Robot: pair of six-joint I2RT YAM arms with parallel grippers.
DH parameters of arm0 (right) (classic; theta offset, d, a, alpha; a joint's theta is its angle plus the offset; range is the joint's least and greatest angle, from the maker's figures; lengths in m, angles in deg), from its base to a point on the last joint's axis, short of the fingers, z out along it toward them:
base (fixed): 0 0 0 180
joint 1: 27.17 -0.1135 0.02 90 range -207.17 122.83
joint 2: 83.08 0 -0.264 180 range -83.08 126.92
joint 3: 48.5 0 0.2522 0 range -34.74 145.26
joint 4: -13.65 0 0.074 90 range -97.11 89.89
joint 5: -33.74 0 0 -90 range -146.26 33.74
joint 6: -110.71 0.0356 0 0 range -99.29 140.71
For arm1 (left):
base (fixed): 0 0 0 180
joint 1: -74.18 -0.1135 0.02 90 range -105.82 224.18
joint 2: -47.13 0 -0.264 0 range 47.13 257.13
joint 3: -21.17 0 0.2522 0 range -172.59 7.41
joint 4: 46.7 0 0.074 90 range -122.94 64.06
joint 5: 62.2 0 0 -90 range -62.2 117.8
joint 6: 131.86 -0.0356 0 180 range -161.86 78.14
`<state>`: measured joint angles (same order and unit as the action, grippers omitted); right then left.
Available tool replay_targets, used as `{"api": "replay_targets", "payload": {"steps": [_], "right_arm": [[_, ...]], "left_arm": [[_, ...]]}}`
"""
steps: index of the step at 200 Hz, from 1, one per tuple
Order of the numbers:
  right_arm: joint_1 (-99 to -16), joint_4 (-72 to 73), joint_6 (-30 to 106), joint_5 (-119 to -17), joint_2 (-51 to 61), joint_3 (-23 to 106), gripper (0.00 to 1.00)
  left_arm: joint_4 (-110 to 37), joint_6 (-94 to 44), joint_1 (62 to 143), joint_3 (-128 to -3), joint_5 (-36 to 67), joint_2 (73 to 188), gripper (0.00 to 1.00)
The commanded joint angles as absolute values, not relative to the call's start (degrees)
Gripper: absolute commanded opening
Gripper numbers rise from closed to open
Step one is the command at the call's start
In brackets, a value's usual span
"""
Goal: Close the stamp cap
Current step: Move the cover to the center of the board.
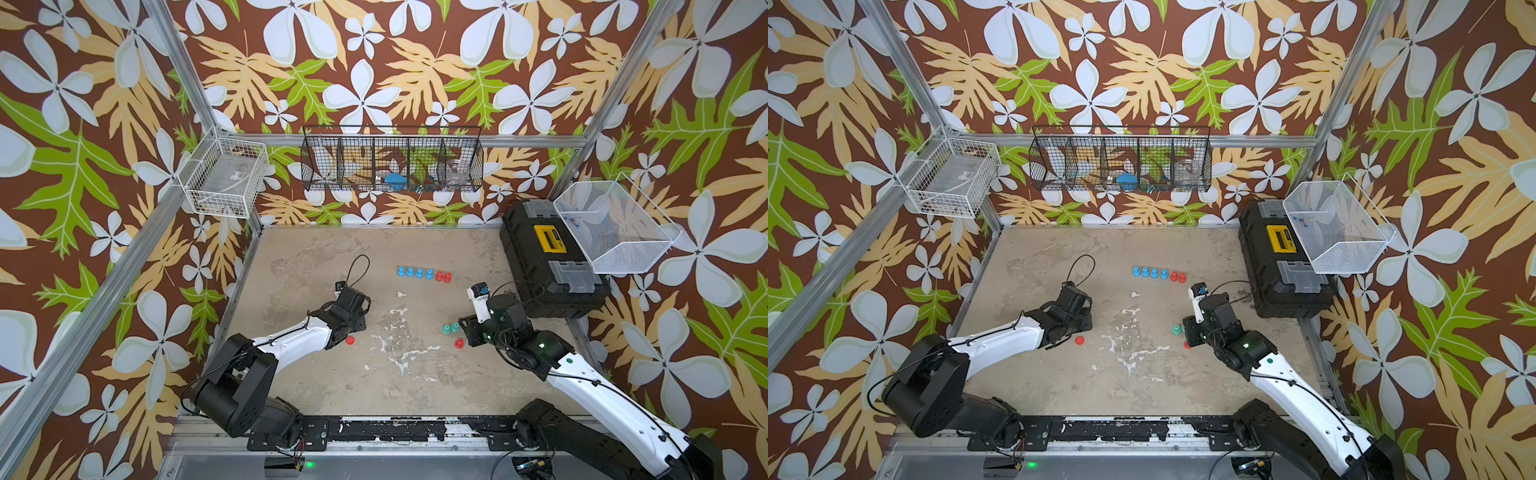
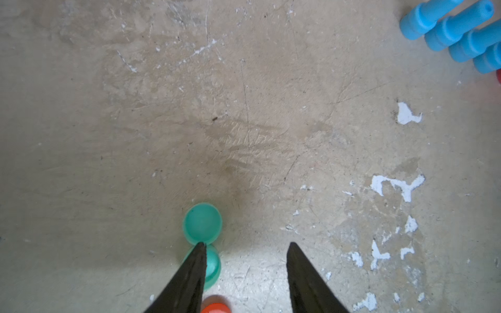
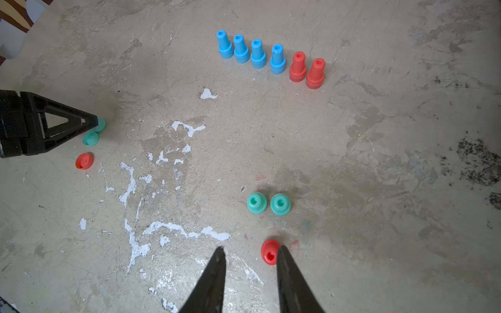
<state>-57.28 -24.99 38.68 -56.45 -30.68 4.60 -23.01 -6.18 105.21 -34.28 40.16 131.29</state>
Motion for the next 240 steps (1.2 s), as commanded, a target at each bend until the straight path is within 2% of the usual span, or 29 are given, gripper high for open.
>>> {"api": "replay_targets", "payload": {"steps": [1,161,240], "right_arm": [[-57.50,-24.69,39.00,-56.51,-30.79,4.55,0.33],[-58.09,-24.30,39.35,-56.25,-30.82,4.20,0.33],[-58.07,-24.10,39.34,-56.50,-30.55,4.27,0.33]], "left_arm": [[-24.22,-5.91,105.12,-34.82,41.05,132.22,0.50],[-25.75,-6.46,104.90,-36.71,41.30,139.45,0.47],[-25.38,-6.18,106.90,-36.71,40.06,139.98,0.37]]}}
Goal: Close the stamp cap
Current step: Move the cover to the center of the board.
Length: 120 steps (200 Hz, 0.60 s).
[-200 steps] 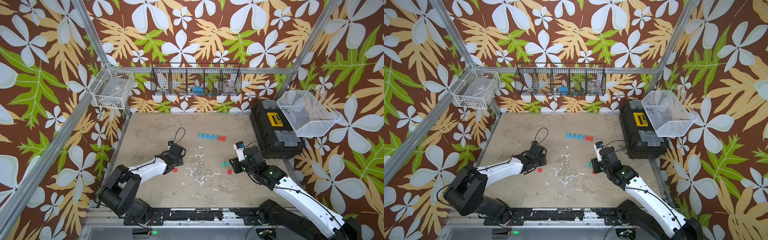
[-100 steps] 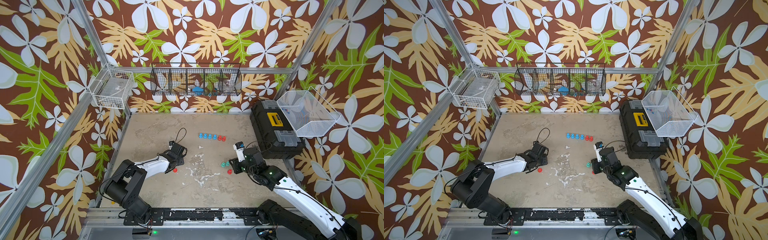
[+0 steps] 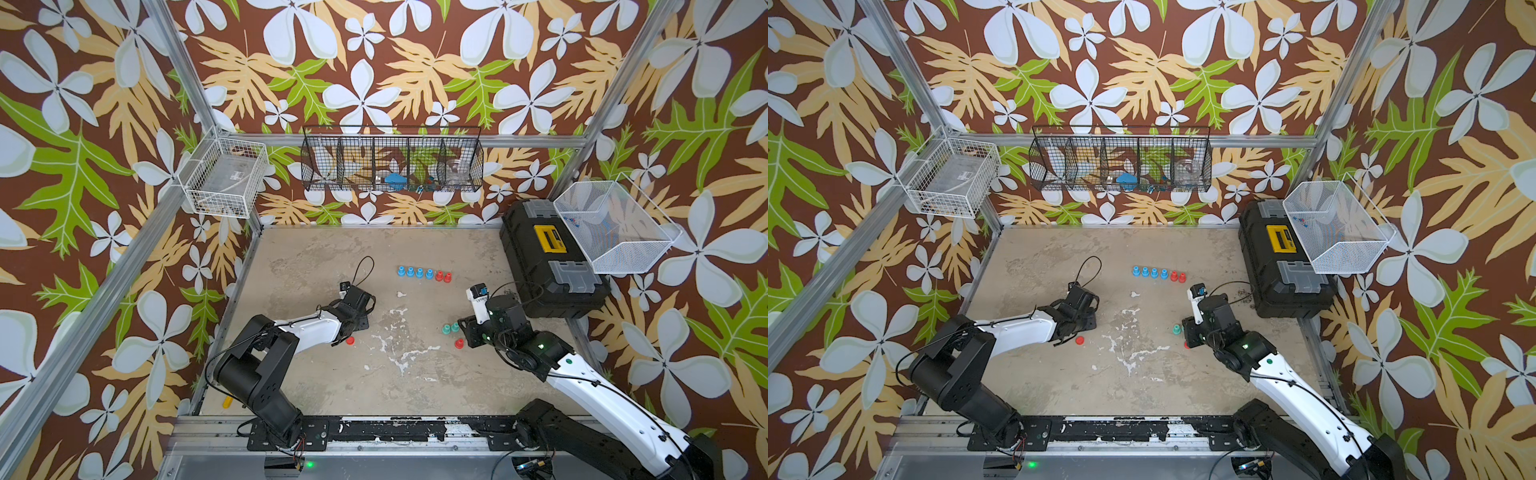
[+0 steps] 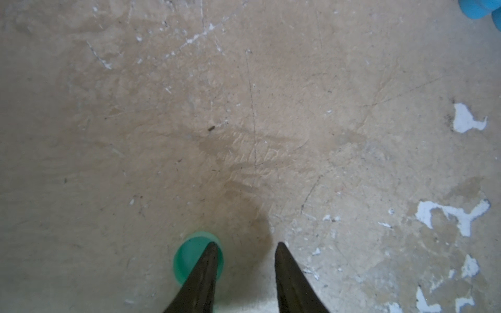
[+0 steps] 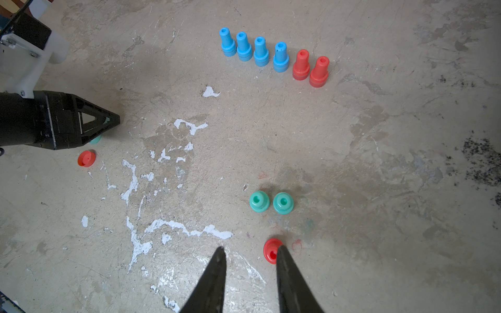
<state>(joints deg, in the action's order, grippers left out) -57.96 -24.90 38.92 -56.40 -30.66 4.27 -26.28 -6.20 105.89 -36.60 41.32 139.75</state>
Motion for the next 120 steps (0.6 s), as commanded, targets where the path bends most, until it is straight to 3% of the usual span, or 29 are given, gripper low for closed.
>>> {"api": "replay_targets", "payload": {"steps": [1,120], "right_arm": [[-58.04,-24.10,39.39,-56.51,-30.58,4.23,0.33],[-58.11,-24.19,39.34,-56.51,-30.61,4.29,0.32]], "left_arm": [[-25.38,-6.13,106.98,-36.71,40.08,140.01,0.36],[-25.32,-2.42,118.37,-40.37,39.83,142.64,0.31]]}}
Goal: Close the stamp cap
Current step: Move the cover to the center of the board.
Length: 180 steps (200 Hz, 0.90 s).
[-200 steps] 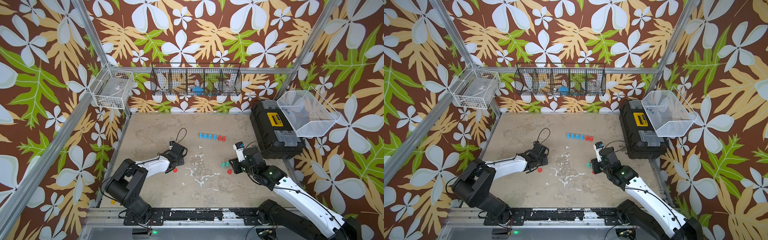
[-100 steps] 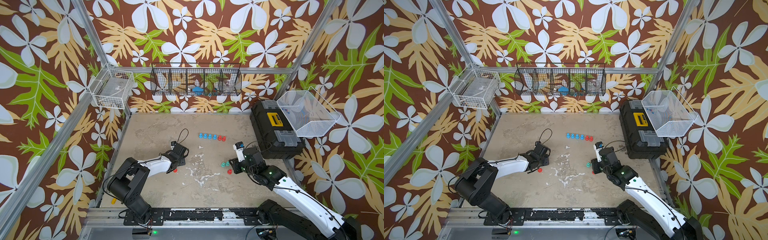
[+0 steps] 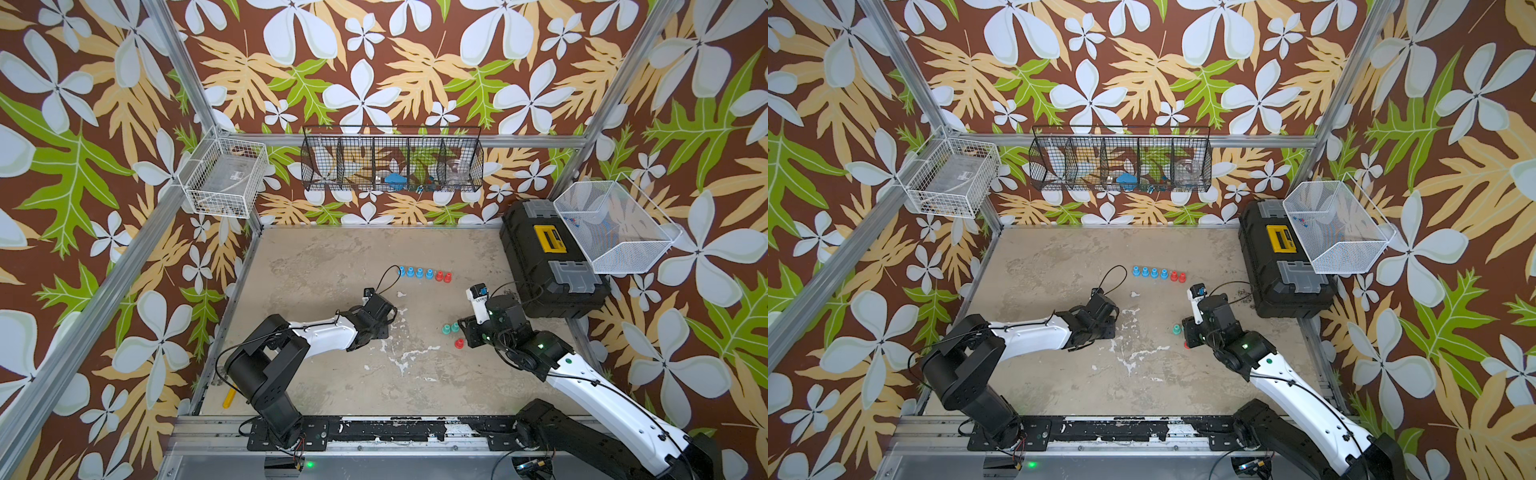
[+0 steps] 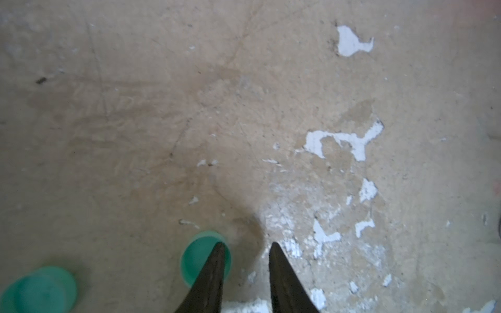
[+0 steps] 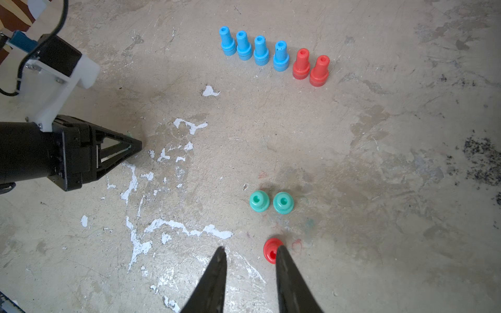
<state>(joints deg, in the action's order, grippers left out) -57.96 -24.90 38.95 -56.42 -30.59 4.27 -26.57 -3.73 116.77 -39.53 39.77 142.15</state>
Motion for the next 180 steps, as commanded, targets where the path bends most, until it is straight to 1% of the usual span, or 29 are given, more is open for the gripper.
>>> {"api": "replay_targets", "payload": {"steps": [1,75,117,180], "right_arm": [[-58.11,-24.19,39.34,-56.52,-30.56,4.33,0.32],[-58.02,-24.20,39.34,-56.45,-30.75,4.29,0.32],[-58.09,-24.23,39.41,-56.36,-30.83,4.29,0.32],[-58.06,-24.28,39.69,-55.74,-30.71,4.11,0.33]], "left_arm": [[-25.30,-2.41,118.51,-40.39,39.79,142.66,0.31],[-24.09,-0.57,127.09,-46.17,41.19,147.53,0.30],[-23.15,-0.55,128.71,-48.93,42.00,149.04,0.30],[-21.74,-0.81,128.91,-49.20,43.80,147.22,0.41]]}}
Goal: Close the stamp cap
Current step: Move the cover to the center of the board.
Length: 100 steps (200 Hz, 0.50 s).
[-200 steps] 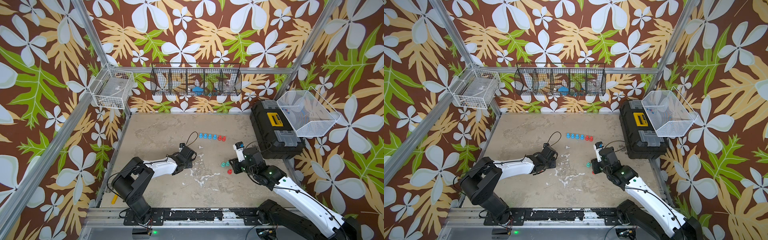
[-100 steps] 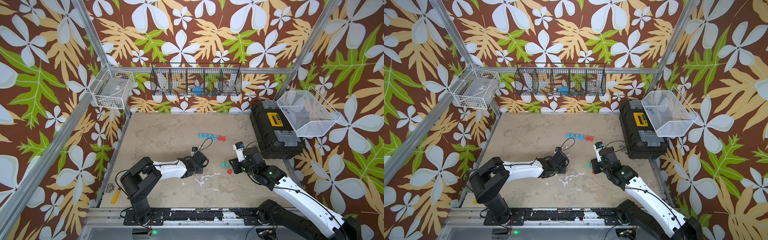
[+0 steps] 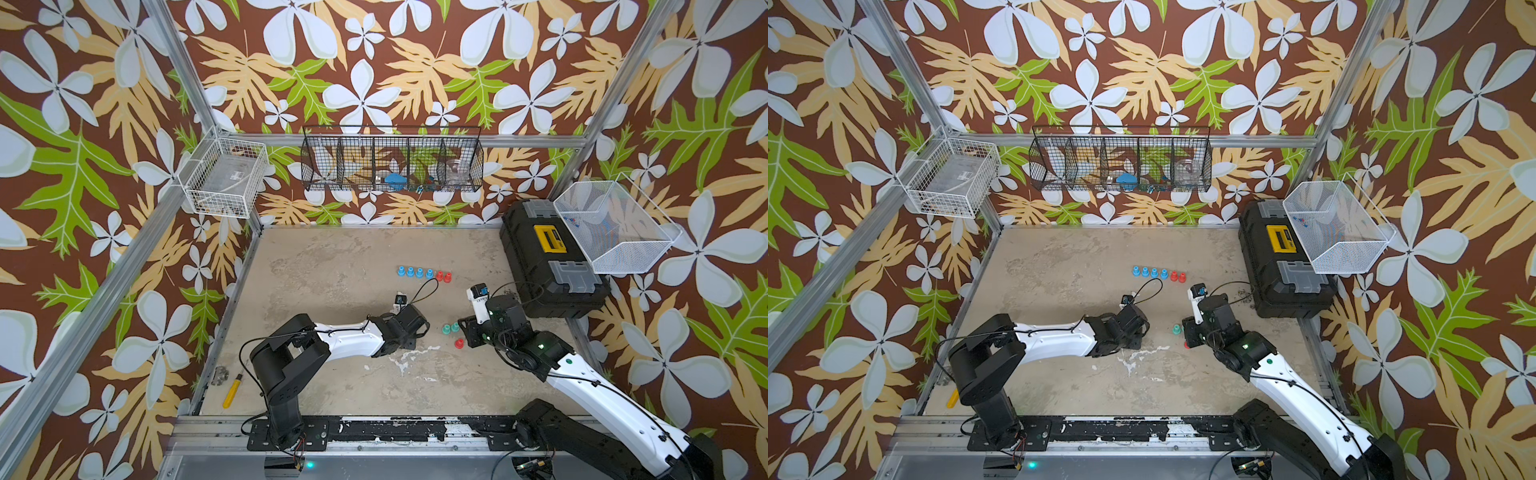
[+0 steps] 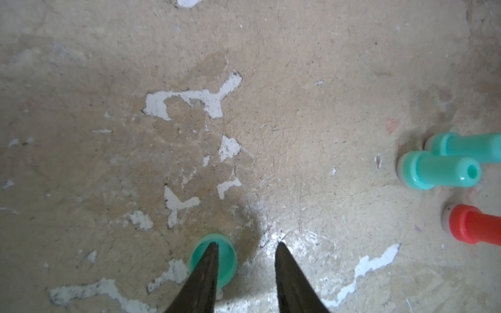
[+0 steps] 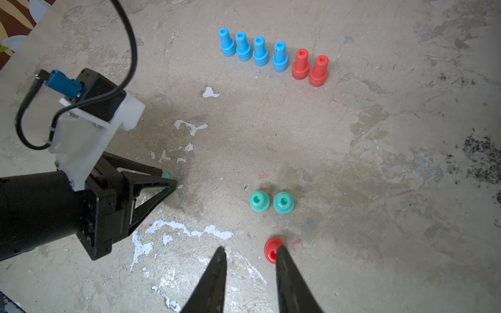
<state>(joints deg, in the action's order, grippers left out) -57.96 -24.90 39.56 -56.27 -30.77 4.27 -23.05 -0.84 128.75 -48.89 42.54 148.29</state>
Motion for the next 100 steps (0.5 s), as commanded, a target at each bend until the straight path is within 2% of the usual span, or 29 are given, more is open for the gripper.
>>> {"api": "replay_targets", "payload": {"steps": [1,54,100], "right_arm": [[-58.04,-24.28,39.74,-55.74,-30.75,4.11,0.33],[-58.09,-24.43,39.65,-55.08,-29.98,4.15,0.33],[-58.08,-24.72,39.44,-55.08,-28.12,4.39,0.33]], "left_arm": [[-21.71,-0.81,128.88,-49.20,43.80,147.19,0.41],[-20.11,-2.07,129.02,-48.38,44.67,140.42,0.43],[-22.24,-5.26,128.80,-42.47,45.35,124.83,0.46]]}}
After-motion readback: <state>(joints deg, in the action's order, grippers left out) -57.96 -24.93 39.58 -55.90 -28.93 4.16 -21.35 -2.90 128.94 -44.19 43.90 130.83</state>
